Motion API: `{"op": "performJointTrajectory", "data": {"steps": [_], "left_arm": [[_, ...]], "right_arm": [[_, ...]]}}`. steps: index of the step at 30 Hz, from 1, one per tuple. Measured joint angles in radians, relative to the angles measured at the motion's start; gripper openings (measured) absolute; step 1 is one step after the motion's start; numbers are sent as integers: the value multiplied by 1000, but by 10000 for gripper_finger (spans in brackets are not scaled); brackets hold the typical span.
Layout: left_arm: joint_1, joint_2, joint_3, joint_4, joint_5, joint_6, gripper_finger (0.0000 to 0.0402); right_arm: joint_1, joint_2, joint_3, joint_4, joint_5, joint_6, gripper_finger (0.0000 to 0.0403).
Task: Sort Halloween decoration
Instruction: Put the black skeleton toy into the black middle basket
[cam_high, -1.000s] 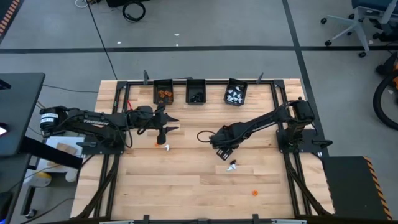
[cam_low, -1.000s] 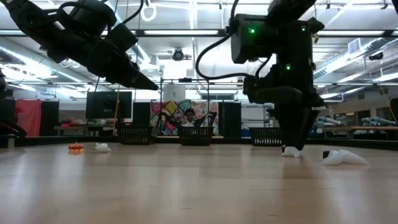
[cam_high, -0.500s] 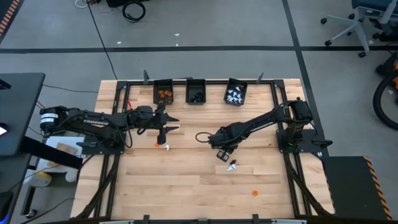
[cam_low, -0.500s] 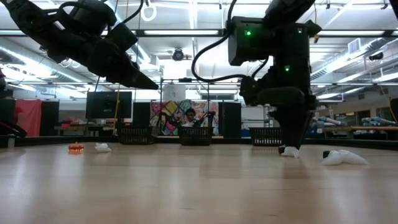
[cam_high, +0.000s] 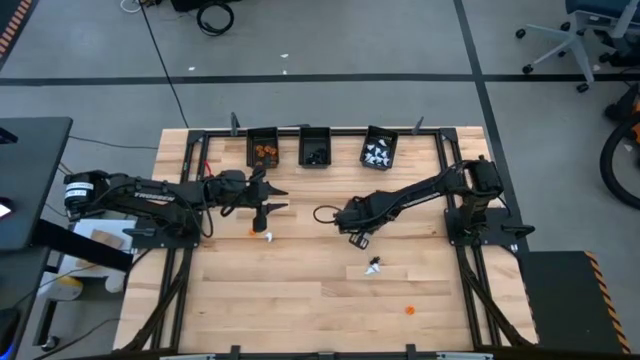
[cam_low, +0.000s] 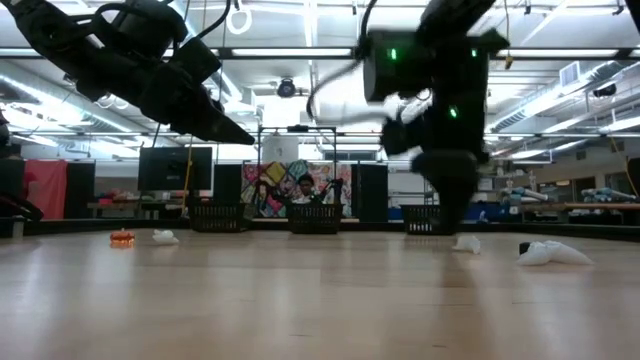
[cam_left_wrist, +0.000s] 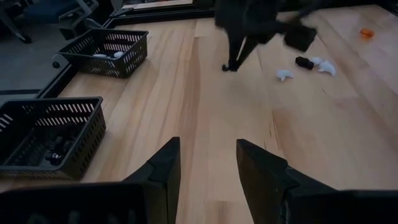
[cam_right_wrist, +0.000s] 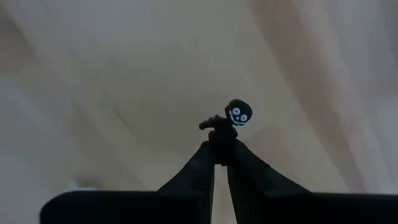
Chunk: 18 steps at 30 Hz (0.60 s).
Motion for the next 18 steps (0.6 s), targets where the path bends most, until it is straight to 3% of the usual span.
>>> {"op": "performJointTrajectory", "data": {"steps": [11, 18], "left_arm": [[0, 0, 0, -13, 0, -5, 135], [0, 0, 0, -13, 0, -7, 135]], "right_arm": [[-64, -76, 9, -64, 37, -93, 40], [-168, -163, 9, -44, 80, -199, 40]]}}
